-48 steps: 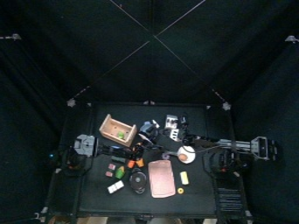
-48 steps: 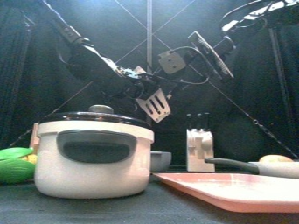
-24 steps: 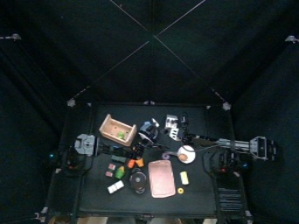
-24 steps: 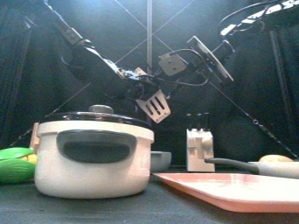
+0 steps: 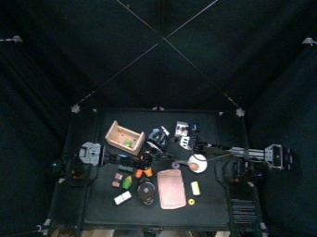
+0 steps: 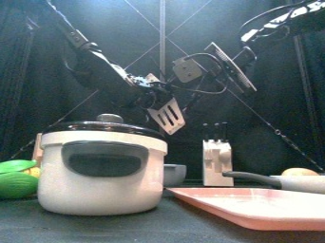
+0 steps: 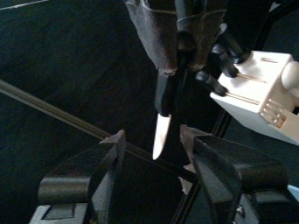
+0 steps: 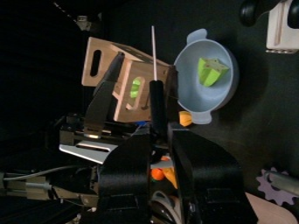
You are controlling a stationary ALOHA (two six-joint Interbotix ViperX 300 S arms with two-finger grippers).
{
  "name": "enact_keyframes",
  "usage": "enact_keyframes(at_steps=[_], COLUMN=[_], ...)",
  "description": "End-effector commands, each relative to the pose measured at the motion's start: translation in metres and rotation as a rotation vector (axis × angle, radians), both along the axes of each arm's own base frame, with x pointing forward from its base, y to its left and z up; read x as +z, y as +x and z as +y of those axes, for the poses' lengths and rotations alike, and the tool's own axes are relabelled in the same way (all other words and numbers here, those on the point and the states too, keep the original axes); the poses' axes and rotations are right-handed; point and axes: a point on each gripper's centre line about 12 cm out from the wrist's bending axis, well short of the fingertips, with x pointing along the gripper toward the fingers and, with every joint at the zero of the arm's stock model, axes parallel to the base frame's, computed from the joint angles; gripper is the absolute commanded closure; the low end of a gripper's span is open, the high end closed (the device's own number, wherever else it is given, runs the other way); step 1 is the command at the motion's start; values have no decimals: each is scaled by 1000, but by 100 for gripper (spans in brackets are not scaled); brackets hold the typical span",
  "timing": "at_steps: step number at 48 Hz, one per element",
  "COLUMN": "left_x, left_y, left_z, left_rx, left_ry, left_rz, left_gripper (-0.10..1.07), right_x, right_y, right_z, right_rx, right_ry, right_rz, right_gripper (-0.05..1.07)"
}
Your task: Grab pairing knife handle
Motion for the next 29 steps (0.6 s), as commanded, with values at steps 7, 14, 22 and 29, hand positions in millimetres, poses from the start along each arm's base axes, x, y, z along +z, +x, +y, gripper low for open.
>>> enact_keyframes(at_steps=[7, 14, 22, 29], left_x=[17, 18, 19, 23], left_y=[-1, -1, -2, -9], left_z=[-5, -6, -6, -3], left_rx=[-7, -10, -5, 13], left_ry=[4, 1, -9, -79], left_rz=[-55, -62, -70, -144], left_gripper=[5, 5, 5, 5], right_x=[9, 6, 6, 6], right_y=[-2, -3, -4, -7], right_z=[-1, 0, 0, 1], right_rx=[4, 4, 9, 16], right_ry=[-12, -11, -16, -34], right_rz=[-27, -21, -20, -13], right_gripper=[63, 63, 63, 63])
